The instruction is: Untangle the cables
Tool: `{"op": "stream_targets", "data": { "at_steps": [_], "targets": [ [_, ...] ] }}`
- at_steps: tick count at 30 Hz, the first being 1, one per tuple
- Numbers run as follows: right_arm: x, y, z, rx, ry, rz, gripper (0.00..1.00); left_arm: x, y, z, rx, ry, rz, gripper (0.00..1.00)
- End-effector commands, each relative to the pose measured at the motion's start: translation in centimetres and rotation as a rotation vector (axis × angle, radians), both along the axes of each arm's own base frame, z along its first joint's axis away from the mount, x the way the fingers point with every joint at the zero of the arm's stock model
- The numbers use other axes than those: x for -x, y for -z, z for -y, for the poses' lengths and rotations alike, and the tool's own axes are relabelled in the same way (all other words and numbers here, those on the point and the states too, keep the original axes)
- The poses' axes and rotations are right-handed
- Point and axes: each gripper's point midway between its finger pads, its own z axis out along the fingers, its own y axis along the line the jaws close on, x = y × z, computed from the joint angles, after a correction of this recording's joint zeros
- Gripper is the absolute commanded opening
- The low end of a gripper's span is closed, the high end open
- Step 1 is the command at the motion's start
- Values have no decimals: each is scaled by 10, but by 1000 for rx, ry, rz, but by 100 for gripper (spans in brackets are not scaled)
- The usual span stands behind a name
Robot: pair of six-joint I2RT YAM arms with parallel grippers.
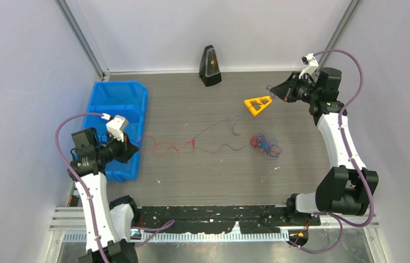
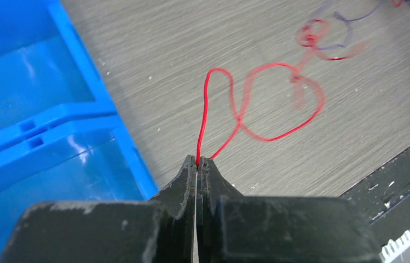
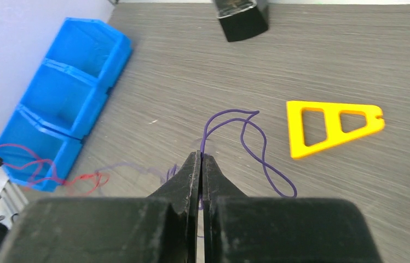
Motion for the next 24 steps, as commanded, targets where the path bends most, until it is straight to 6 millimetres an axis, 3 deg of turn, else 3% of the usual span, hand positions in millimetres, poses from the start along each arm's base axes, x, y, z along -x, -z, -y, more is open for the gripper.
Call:
{"op": "stream_targets", "data": {
  "at_steps": [1,8,14,16,20,24],
  "targets": [
    [1,-13,30,96,54,63,5,-3,2,-20,-61,4,-31,0],
    [2,18,42,156,74,6,5,-9,-9,-22,-77,5,8,0],
    [-9,27,110,300,249,19,6,-4,-8,-58,-263,-62,3,0],
    [-8,28,122,287,252,7,5,0,-11,-59,-272,-43,17,0],
    [0,41,107,231,142,-48,5,5,-43,-23,-132,60,111,0],
    [12,50,79,161,33,-85,6,-8,-106,-3,-24,58,229,0]
  ]
}}
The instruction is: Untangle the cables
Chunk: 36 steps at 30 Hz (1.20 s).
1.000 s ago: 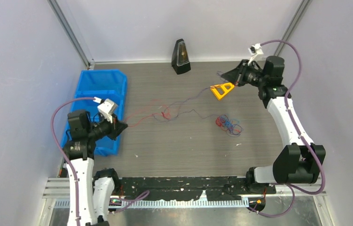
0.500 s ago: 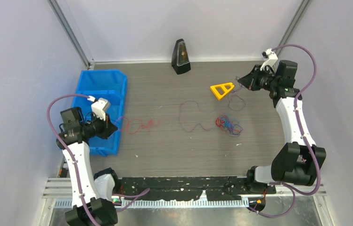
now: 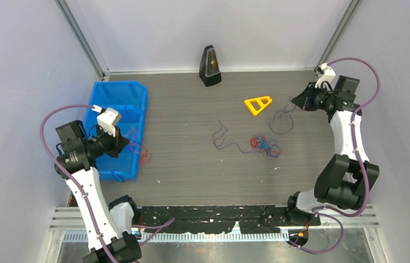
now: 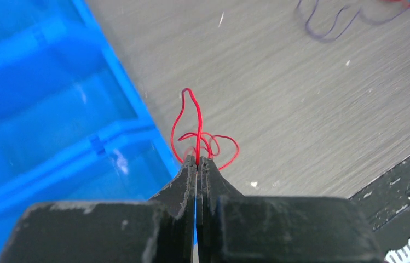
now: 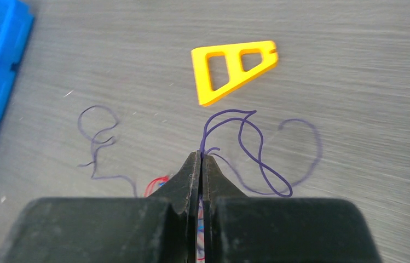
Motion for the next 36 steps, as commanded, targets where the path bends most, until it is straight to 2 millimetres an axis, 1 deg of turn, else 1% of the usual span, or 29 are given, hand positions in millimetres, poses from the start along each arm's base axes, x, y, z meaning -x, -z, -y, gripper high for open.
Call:
{"op": "stream_targets", "data": {
  "at_steps": [1,4,7,10,12,15,17,20,24,27,28,29,30,31,32,36],
  "targets": [
    [15,-9,-42,-80,-178,2,6,-13,-89,27,123,46,208,0],
    [27,-13,-65,-105,-258,-3,5,-29,-137,20,142,-23,291,0],
    [39,-17,-88,-109,-333,-15,5,-42,-173,14,150,-69,330,0],
    [49,-27,-106,-96,-402,1,5,-55,-196,3,159,-142,358,0],
    [54,-34,-117,-91,-446,11,5,-63,-205,-4,152,-173,372,0],
    [58,-48,-130,-68,-501,51,5,-75,-211,-16,151,-231,377,0],
    [59,-54,-137,-58,-535,74,5,-80,-210,-20,147,-238,369,0],
    [62,-56,-150,-48,-596,91,5,-90,-196,-31,127,-271,342,0],
    [67,-49,-163,-16,-677,94,5,-107,-171,-53,47,-321,317,0],
    [65,-41,-166,-5,-705,69,6,-118,-155,-66,-3,-337,283,0],
    [67,-43,-166,-10,-712,55,5,-120,-150,-70,-13,-344,264,0],
    [65,-38,-165,-3,-725,43,5,-120,-145,-71,-28,-331,248,0],
    [70,-38,-173,1,-756,26,5,-121,-140,-73,-43,-322,230,0],
    [68,-33,-174,15,-766,17,6,-122,-136,-75,-56,-319,216,0],
    [69,-32,-177,18,-776,10,5,-123,-131,-78,-74,-314,203,0],
    [65,-24,-188,29,-811,-9,5,-131,-101,-90,-136,-291,135,0]
  ]
}}
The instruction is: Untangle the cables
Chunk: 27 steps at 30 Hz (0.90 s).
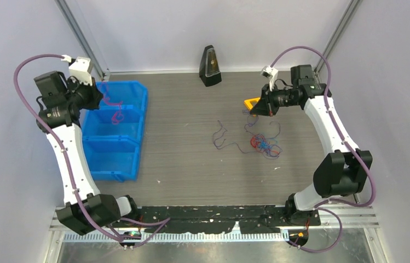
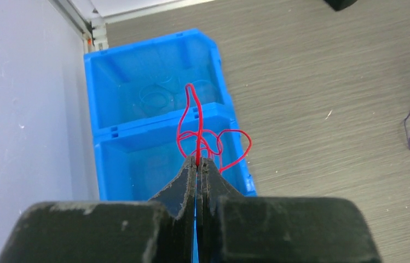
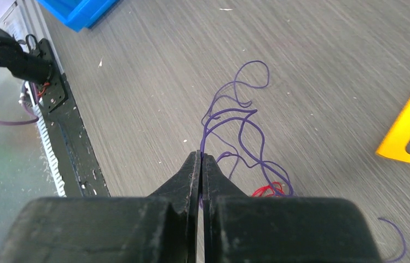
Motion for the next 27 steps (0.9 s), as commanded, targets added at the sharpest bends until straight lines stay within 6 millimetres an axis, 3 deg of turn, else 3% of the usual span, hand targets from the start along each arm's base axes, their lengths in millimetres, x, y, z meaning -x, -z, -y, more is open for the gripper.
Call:
{"op": "stream_targets", "data": {
  "at_steps": [1,6,7,9,11,16,20,22,23,27],
  "targets": [
    [0,-5,-18,32,-81,45,5,-6,23,-19,-109,5,-57,0],
    [-10,-15,-36,60,-113,81,5,-10,60,-32,-108,6,-157,1],
    [-11,-24,-41,55,-121,100,5,-10,66,-30,-109,37,-169,7],
    [-12,-33,-49,40,-131,105,5,-11,69,-23,-99,94,-174,32],
    [-11,-44,-59,22,-138,115,5,-12,59,-5,-59,190,-144,56],
    [6,-92,-90,-71,-162,206,5,0,29,80,-71,495,20,82],
    [22,-135,-105,-176,-155,301,6,20,16,171,57,695,188,96],
    [21,-147,-104,-184,-118,336,5,36,32,219,71,848,184,96],
    [14,-146,-100,-156,-76,362,5,42,49,237,58,906,156,96],
    [-9,-128,-68,-8,71,393,5,42,101,288,55,1011,109,92]
  ]
}}
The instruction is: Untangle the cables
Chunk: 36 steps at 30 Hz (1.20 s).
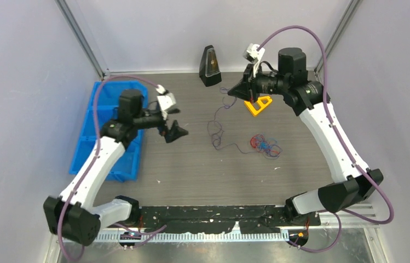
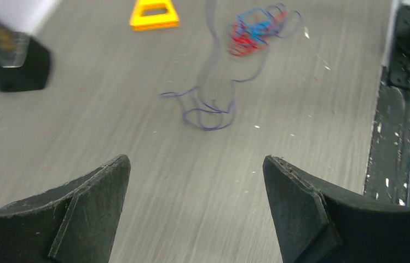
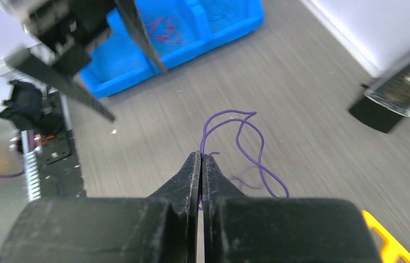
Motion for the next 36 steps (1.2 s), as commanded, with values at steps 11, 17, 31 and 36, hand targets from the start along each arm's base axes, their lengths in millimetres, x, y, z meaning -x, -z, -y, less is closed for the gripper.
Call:
{"op": "stream_targets", "data": {
  "at_steps": [11,17,31,36],
  "targets": [
    [-9,-42,43,-85,111,47,5,-33,-34,139,233,174,152,100],
    [-11,-89,29,-215,84,69,5,-47,-84,173,333,169,190,96],
    [-1,-156,12,-429,42,47,5,-48,-90,171,322,143,172,23],
    [-30,-111,19,-339,157,-7,5,-16,-149,127,404,141,212,0]
  ]
}}
